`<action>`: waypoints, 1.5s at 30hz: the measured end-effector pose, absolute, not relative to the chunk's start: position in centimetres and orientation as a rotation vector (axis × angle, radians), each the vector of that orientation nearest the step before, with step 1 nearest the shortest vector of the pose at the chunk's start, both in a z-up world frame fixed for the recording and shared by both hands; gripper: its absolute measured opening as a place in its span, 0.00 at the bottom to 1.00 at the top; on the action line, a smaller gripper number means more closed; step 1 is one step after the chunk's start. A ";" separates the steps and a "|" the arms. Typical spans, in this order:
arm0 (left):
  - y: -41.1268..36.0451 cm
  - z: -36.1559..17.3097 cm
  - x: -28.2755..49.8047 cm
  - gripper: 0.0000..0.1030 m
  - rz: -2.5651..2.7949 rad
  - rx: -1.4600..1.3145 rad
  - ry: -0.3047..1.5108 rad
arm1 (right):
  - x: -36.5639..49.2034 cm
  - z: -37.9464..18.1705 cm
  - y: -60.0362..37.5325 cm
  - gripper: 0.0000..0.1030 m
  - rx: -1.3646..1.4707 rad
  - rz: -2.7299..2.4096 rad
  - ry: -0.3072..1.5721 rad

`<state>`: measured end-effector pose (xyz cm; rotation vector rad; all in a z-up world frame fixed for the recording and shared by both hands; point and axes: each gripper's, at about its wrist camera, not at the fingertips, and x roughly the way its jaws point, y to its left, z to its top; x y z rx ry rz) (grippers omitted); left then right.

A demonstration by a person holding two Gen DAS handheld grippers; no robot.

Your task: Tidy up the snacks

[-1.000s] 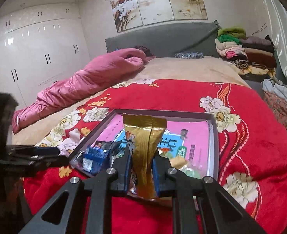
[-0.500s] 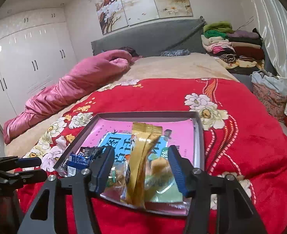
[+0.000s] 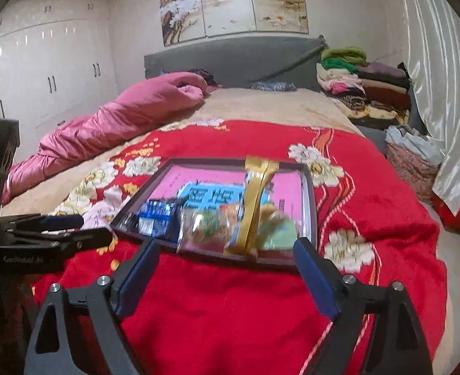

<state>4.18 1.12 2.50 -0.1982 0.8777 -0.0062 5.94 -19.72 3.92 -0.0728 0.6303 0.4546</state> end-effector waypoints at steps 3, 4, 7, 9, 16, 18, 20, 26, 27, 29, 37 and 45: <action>1.0 2.3 3.4 0.79 -0.003 -0.197 0.888 | 5.0 3.8 -19.8 0.91 -0.043 0.443 0.666; 1.0 2.1 3.1 0.79 -0.001 -0.197 0.894 | 4.8 3.7 -19.8 0.92 -0.026 0.434 0.681; 0.8 1.7 2.4 0.79 -0.002 -0.197 0.912 | 4.3 3.3 -19.9 0.93 0.000 0.414 0.710; 0.8 1.5 1.9 0.79 0.000 -0.203 0.919 | 3.9 3.0 -19.7 0.94 -0.014 0.402 0.715; 1.0 1.5 1.3 0.79 0.012 -0.207 0.923 | 3.5 2.6 -19.6 0.95 -0.031 0.387 0.719; 1.1 1.6 1.2 0.79 0.014 -0.206 0.924 | 3.5 2.3 -19.6 0.95 -0.034 0.387 0.728; 1.1 1.6 1.2 0.79 0.012 -0.207 0.924 | 3.5 2.2 -19.5 0.95 -0.036 0.388 0.731; 0.8 1.7 1.0 0.79 0.006 -0.199 0.924 | 3.3 2.2 -19.4 0.95 -0.047 0.391 0.726; 0.8 1.8 1.0 0.79 0.003 -0.200 0.923 | 3.3 2.2 -19.4 0.95 -0.048 0.390 0.726; 0.8 1.8 1.0 0.79 0.004 -0.200 0.922 | 3.3 2.3 -19.4 0.95 -0.047 0.390 0.723; 0.7 1.8 0.9 0.79 0.005 -0.197 0.927 | 3.3 2.3 -19.4 0.96 -0.049 0.389 0.719; 0.4 2.0 0.7 0.79 -0.004 -0.190 0.921 | 3.2 2.3 -19.4 0.96 -0.051 0.389 0.716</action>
